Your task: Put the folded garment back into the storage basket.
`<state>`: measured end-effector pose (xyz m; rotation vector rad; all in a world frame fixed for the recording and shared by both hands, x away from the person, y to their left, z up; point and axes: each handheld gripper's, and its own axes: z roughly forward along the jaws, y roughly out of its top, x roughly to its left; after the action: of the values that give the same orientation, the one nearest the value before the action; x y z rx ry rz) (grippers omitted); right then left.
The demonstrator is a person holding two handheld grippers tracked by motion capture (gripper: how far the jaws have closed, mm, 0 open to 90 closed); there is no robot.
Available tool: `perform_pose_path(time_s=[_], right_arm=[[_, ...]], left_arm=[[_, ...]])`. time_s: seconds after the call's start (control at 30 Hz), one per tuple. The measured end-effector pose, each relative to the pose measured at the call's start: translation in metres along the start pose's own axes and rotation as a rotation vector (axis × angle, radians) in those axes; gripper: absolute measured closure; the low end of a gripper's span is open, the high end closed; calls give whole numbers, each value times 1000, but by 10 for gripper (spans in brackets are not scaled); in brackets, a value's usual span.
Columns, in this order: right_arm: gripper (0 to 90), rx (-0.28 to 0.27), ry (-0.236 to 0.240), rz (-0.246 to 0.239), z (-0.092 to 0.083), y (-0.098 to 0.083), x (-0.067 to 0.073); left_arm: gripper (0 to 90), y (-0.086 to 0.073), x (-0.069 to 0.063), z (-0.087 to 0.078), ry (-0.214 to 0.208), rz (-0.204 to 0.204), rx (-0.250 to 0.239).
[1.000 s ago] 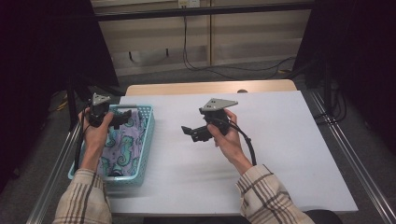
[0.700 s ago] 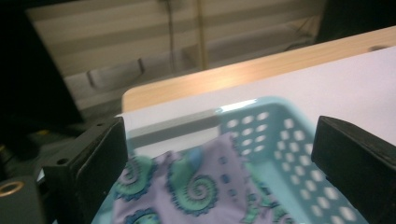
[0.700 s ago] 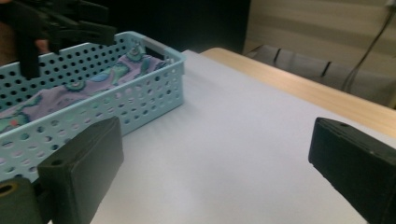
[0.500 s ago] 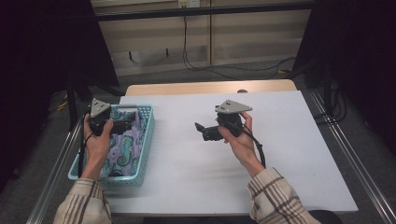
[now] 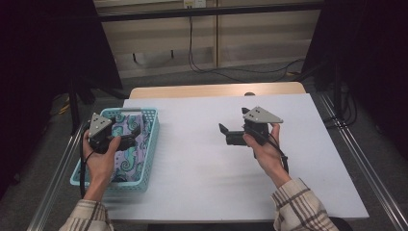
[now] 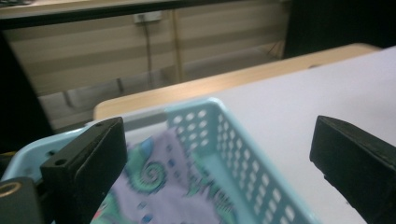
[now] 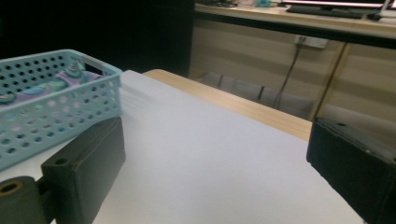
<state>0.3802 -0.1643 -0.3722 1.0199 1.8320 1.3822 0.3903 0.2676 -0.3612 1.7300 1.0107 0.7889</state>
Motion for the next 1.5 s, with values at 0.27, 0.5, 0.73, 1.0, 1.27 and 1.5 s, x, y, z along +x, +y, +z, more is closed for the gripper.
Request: perform_pose_path(time_s=[0.27,0.5,0.73,1.0,1.27,1.5], right_arm=[[43,-14,-37,-13,-25,-7,-14],[41,-23,-62,-28,-44,-15,-21],[36,-20,-92,-21,-64,-25,-30],[32,-36,-121,4,-87,-35,-33],[30,-49,-163,14,-105,-42,-32],[20,-42,-206,4,-120,-55,-36]], left_arm=[[36,-11,-8,-24,-6,-27,-46],[36,-17,-23,-47,33,-40,-123],[33,-22,-37,-59,6,-58,-165],[29,-37,-50,-65,-17,-88,-170],[25,-47,-60,-72,-22,-85,-188],[24,-57,-63,-74,-14,-101,-186]])
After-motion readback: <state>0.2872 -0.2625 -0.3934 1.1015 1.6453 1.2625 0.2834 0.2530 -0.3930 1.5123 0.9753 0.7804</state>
